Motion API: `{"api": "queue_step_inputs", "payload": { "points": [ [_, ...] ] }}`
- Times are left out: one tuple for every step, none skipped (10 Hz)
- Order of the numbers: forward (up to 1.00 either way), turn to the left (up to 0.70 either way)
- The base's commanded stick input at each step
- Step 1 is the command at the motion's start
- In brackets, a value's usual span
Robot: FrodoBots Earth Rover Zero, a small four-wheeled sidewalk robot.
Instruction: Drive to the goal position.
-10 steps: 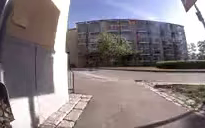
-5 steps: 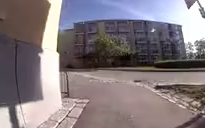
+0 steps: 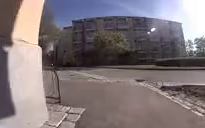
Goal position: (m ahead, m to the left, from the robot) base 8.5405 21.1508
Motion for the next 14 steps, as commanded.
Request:
{"api": "queue_step_inputs", "payload": {
  "points": [
    [0.85,0.0],
    [0.85,0.0],
    [0.85,0.0],
    [0.85,0.0],
    [0.85,0.0],
    [0.85,0.0],
    [0.85,0.0],
    [0.85,0.1],
    [0.85,0.34],
    [0.85,0.34],
    [0.85,0.34],
    [0.85,0.34],
    [0.85,0.34],
    [0.85,0.34]
  ]
}}
